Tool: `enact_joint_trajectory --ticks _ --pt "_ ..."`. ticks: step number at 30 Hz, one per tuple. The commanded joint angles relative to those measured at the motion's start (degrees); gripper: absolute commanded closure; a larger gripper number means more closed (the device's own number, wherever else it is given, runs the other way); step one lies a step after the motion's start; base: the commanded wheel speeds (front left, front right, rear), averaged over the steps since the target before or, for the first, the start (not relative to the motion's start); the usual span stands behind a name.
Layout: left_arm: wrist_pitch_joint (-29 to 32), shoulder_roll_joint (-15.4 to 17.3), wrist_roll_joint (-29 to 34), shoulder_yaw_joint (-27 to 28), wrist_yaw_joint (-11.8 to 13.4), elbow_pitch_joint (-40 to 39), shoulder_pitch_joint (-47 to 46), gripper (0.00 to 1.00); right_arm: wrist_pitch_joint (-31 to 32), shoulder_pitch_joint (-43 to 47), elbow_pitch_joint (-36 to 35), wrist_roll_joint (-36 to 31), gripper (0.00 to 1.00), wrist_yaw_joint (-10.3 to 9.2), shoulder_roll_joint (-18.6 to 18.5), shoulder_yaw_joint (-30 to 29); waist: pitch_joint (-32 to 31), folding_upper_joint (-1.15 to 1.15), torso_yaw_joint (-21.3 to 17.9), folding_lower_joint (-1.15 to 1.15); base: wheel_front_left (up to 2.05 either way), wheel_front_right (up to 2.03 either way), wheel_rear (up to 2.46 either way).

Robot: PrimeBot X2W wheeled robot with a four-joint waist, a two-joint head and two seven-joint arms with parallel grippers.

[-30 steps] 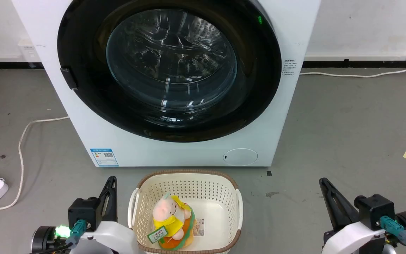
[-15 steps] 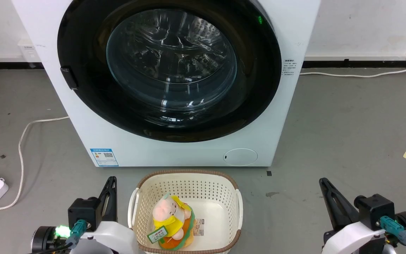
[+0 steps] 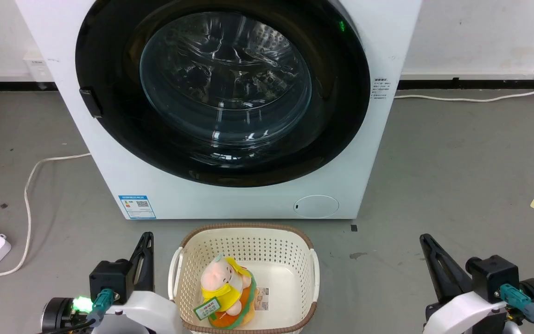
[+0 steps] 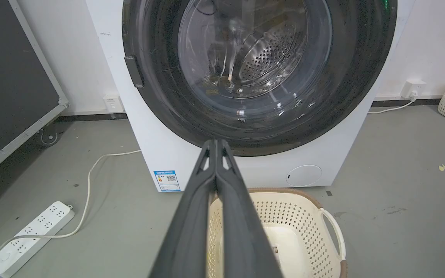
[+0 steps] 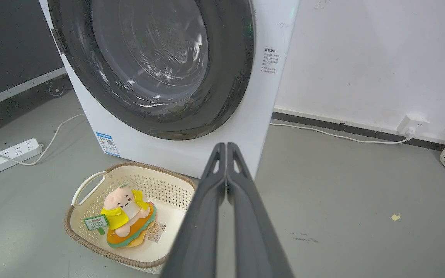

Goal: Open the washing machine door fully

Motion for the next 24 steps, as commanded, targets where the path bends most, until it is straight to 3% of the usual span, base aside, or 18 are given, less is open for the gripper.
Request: enact_joint_trajectory --ticks 1,24 --pt "0.02 0.09 0.16 0.03 -0.25 -0.21 -0.21 1.00 0.08 -0.71 -0.26 -0.43 1.00 -0.04 0.28 -0.03 0.00 0.00 0.00 0.00 0.00 0.00 0.00" --pt "0.02 0.09 0.16 0.03 -0.25 -0.21 -0.21 1.00 0.08 -0.71 -0.26 -0.43 1.00 -0.04 0.28 -0.03 0.00 0.00 0.00 0.00 0.00 0.00 0.00"
